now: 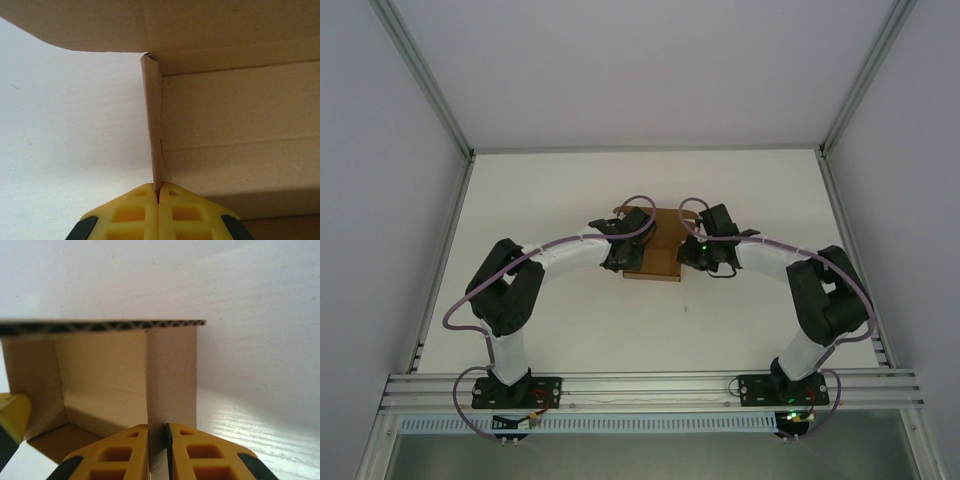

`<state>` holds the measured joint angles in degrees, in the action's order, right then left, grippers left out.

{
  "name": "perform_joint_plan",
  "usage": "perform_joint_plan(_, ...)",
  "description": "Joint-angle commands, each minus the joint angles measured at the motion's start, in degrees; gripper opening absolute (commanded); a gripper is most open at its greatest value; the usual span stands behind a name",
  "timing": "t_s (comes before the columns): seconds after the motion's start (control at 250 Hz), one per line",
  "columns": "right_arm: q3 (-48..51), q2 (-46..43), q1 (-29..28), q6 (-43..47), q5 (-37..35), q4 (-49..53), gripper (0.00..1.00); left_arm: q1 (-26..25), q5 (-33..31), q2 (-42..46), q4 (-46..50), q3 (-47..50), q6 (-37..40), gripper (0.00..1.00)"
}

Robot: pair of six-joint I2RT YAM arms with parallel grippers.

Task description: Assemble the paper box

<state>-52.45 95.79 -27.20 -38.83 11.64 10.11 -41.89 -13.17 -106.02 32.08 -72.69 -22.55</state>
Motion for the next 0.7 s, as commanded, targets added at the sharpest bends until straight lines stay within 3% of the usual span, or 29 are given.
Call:
perform_joint_plan(0.0,-0.4,3.2,-1.6,-0.6,-7.1,9.6,0.16,-1.3,0.8,0.3,0.7,-1.2,-0.4,0.00)
perform_joint_plan(0.268,-2.7,6.6,-4.6,-1.5,-15.8,18.1,0.11,-1.3,0.9,0.4,0.7,-1.3,-0.7,0.00)
perform_joint_plan(0.467,-5.4,8.5,-7.5,-3.2,-17.0,18.2,0.09,-1.5,0.6,0.8,0.9,-1.2,-1.3,0.00)
perform_joint_plan(0.695,-10.9,11.3,-12.1,-8.9,-25.2,28.1,0.10,-2.7,-0.4,1.6,1.7,-2.2,-3.7,0.00)
